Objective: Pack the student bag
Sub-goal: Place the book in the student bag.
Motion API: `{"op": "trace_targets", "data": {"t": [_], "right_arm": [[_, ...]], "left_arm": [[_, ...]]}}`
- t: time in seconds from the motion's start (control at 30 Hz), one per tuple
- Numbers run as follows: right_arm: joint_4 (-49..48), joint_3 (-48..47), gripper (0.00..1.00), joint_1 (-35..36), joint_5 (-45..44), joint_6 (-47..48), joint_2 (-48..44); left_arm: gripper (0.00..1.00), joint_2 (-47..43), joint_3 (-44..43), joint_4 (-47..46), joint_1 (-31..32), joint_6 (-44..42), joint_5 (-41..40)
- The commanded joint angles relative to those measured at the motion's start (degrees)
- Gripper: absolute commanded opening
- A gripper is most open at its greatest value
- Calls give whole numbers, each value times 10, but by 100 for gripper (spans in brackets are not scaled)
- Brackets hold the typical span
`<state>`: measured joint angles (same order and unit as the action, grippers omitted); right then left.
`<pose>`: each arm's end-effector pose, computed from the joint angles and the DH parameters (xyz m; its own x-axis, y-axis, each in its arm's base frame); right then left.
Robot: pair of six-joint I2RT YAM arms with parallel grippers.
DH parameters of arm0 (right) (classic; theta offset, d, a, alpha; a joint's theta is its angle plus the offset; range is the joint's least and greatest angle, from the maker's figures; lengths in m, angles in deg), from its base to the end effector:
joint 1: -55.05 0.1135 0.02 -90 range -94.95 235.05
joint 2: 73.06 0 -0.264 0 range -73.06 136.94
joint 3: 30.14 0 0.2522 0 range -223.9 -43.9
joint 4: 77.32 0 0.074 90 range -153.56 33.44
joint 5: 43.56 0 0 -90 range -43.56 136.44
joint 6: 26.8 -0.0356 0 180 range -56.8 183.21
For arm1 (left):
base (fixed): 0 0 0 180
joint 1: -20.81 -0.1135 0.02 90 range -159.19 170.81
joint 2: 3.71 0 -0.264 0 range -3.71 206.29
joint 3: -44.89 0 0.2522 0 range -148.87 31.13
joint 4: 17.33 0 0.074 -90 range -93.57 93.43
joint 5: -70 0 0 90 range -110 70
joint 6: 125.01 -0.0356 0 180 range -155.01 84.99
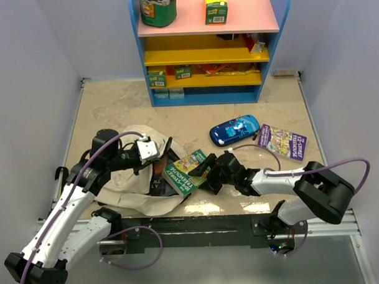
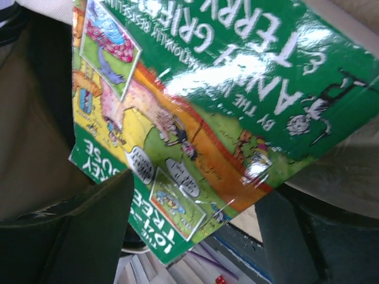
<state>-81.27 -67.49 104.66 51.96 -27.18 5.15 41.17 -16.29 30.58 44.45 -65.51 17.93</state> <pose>0.1557 0.1883 0.1412 -0.8054 0.5894 0.0631 0.3945 0.4535 0.7992 0.1396 -0.0850 0.3171 -0.0098 0.4413 -0.8973 0.9294 0.3350 0.1546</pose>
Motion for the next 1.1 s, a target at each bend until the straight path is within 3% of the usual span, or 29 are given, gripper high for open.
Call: {"op": "trace_targets", "data": {"t": [0.0,0.03,0.1,0.13,0.3,0.57,0.83,0.93,0.97,1.0,1.07], "right_arm": [[-91,2,73,20,-50,-75,12],[-103,8,53,22,-59,-87,-2],[-113,15,27,28,-93,-116,-20],[-113,14,0,29,-96,-123,-31],[-78,-47,0,41,-108,-102,-37],[-110,-123,0,105,-129,-105,32],[-30,-308,0,153,-110,-12,176],[23,-369,1,157,-62,35,234],[28,-376,7,154,-28,40,245],[29,-379,26,154,-18,51,251],[30,-379,35,153,0,71,258]], "left_arm": [[0,-3,-36,-31,1,8,28],[0,-2,-36,-30,1,8,28],[0,-1,-38,-30,1,8,30],[0,-1,-37,-31,1,8,31],[0,1,-41,-32,1,9,33],[0,3,-39,-32,1,13,36],[0,7,-50,-24,1,15,36],[0,8,-53,-23,1,14,37],[0,9,-54,-23,1,14,38],[0,9,-55,-23,1,14,38],[0,9,-59,-21,1,10,37]]}}
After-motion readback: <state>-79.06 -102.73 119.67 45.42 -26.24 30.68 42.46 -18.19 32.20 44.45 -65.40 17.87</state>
